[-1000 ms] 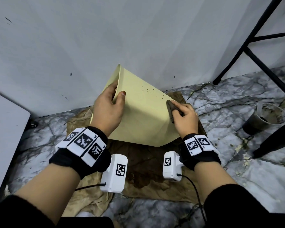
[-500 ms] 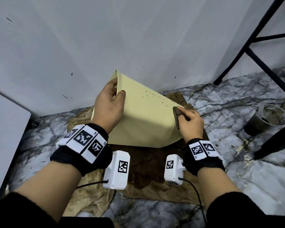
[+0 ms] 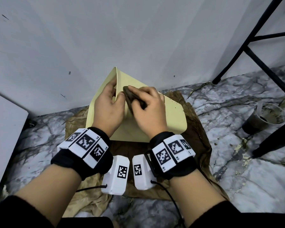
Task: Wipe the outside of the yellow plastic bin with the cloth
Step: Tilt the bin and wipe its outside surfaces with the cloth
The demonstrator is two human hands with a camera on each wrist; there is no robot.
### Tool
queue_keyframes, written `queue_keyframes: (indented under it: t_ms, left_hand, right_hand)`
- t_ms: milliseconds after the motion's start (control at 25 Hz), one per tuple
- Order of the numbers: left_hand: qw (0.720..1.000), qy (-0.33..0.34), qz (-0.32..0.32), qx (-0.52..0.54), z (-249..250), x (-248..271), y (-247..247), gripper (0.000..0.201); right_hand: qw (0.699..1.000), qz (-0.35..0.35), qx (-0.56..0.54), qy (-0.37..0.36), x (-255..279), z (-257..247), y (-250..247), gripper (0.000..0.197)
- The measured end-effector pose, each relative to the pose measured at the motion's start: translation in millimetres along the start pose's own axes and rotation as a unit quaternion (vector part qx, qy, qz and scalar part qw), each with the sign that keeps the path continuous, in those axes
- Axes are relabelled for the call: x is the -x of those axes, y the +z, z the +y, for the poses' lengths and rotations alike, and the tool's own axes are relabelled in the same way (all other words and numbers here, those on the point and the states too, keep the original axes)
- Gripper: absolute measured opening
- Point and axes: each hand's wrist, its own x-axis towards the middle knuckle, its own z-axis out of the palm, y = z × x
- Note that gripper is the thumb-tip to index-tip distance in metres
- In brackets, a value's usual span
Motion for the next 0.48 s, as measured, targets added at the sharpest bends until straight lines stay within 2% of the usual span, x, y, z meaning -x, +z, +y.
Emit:
queue_keyframes:
  t_ms: [80,200,360,480]
  left_hand:
    - [1.000,-0.002,-0.008,0.012,2,1,1,0.040]
    - [1.000,-0.003,-0.016,0.013,1,1,1,0.040]
    - [1.000,-0.002,-0.021,0.017,-1,2,-1,0.040]
    - [1.000,0.001,-0.020,0.005,0,1,0,0.040]
  right_hand:
    - [1.000,0.015,0.001,0.022,-2,10,-6,0.036]
    - [0.993,0.041,0.021,0.110,-6,44,-26,0.035]
    - [0.970,0.063,0.059,0.228,-7,106,-59,0.034]
    - [0.954,0.064,0.043,0.289,-6,131,-75,0.034]
